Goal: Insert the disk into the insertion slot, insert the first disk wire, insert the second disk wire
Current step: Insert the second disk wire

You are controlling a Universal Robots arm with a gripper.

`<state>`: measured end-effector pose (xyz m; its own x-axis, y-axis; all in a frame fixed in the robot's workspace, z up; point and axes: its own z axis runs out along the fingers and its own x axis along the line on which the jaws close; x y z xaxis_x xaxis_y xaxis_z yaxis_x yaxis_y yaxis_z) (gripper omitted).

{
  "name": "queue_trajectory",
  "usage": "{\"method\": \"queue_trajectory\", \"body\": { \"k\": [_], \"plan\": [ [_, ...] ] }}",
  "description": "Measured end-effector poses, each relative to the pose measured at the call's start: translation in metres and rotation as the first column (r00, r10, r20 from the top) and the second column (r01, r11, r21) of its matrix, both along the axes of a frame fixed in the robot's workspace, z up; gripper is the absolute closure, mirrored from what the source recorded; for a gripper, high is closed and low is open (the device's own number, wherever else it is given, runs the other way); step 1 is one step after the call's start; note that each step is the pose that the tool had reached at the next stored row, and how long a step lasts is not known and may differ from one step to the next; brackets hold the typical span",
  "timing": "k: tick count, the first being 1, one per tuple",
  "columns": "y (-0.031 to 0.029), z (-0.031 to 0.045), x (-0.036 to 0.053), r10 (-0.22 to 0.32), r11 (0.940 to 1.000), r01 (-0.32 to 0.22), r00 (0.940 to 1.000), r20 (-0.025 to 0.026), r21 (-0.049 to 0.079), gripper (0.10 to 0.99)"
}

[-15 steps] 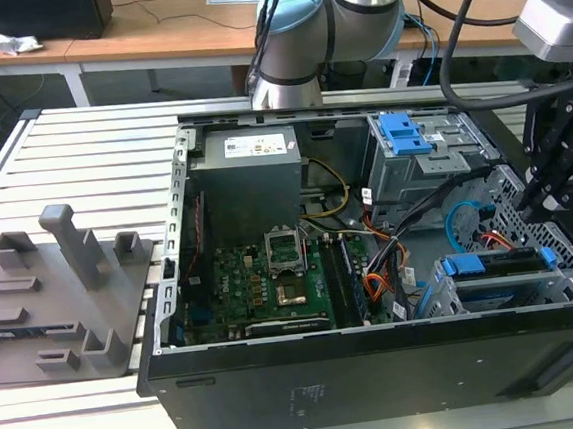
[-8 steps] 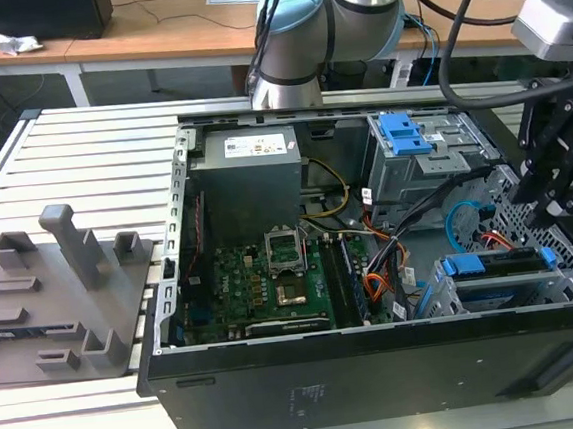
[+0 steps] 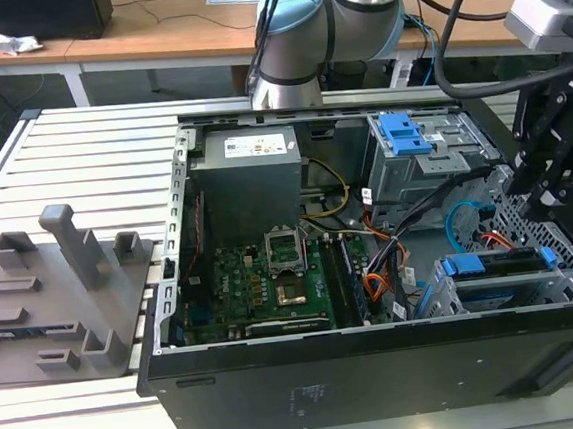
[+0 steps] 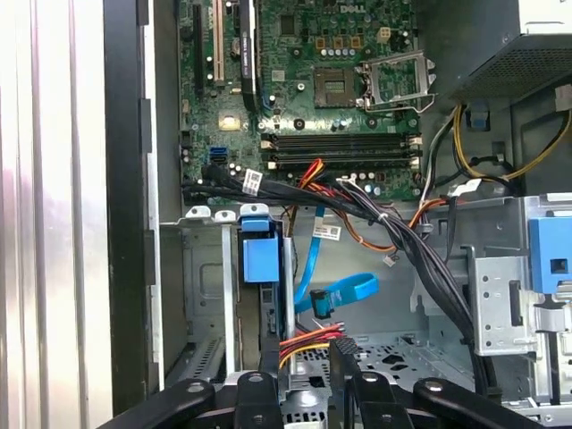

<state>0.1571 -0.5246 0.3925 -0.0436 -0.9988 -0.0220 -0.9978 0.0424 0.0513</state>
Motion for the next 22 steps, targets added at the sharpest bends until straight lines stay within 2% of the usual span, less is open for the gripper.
{"method": "queue_trajectory", "body": {
  "k": [1, 4, 7, 9, 12, 14, 16, 17, 19, 22],
  "plan": [
    [0.0027, 0.0000, 0.0003, 0.001, 1.0000, -0.001, 1.0000, -0.0001, 0.000, 0.725],
    [0.0036, 0.0000, 0.0004, 0.018, 0.9998, -0.018, 0.9998, -0.0001, 0.000, 0.725],
    [0.0037, -0.0001, 0.0004, 0.090, 0.9960, -0.090, 0.9960, -0.0001, 0.000, 0.725],
    [0.0039, -0.0001, 0.0004, 0.151, 0.9885, -0.151, 0.9885, -0.0001, 0.000, 0.725],
    [0.0048, -0.0005, -0.0010, 0.154, 0.9881, -0.154, 0.9881, -0.0001, 0.000, 0.725],
    [0.0059, -0.0019, -0.0071, 0.154, 0.9881, -0.154, 0.9881, 0.0000, 0.000, 0.725],
    [0.0060, -0.0093, -0.0228, 0.153, 0.9882, -0.153, 0.9882, 0.0004, -0.002, 0.725],
    [0.0060, -0.0136, -0.0254, 0.151, 0.9885, -0.151, 0.9885, 0.0000, -0.004, 0.725],
    [0.0060, -0.0207, -0.0259, 0.148, 0.9890, -0.148, 0.9890, -0.0003, -0.006, 0.725],
    [0.0060, -0.0209, -0.0260, 0.148, 0.9890, -0.148, 0.9891, -0.0003, -0.006, 0.725]
  ]
}}
